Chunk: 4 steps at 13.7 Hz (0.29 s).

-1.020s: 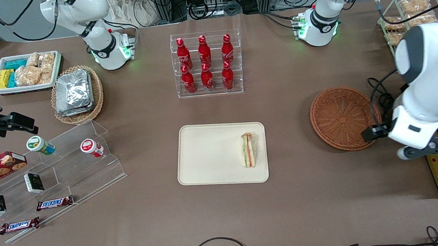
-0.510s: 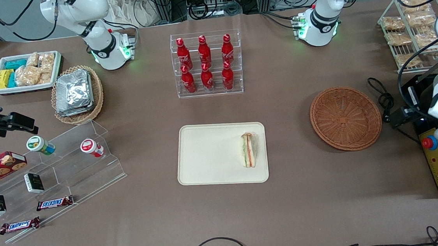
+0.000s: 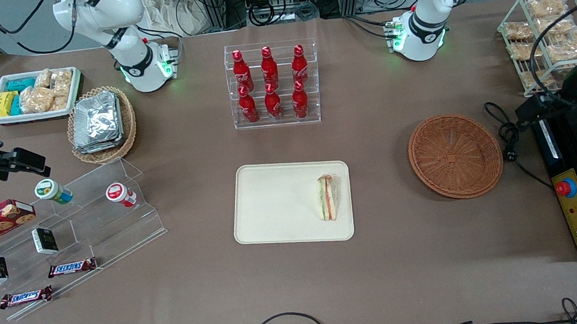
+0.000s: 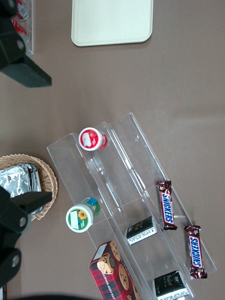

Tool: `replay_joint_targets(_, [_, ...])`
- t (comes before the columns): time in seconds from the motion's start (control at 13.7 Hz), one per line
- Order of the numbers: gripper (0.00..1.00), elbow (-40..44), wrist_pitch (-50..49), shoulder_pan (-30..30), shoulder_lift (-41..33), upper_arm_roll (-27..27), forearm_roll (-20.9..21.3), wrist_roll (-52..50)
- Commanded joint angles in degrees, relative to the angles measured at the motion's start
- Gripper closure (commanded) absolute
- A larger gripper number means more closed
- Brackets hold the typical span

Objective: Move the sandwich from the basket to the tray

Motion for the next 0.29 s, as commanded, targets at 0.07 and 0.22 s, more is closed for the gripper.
replay_joint_targets(0.07, [0.0, -4.7, -0.7, 1.8, -4.6, -1.3, -1.2, 2.6])
replay_joint_targets(0.22, [0.0, -4.3, -1.9, 1.6, -3.5, -1.4, -1.1, 2.6])
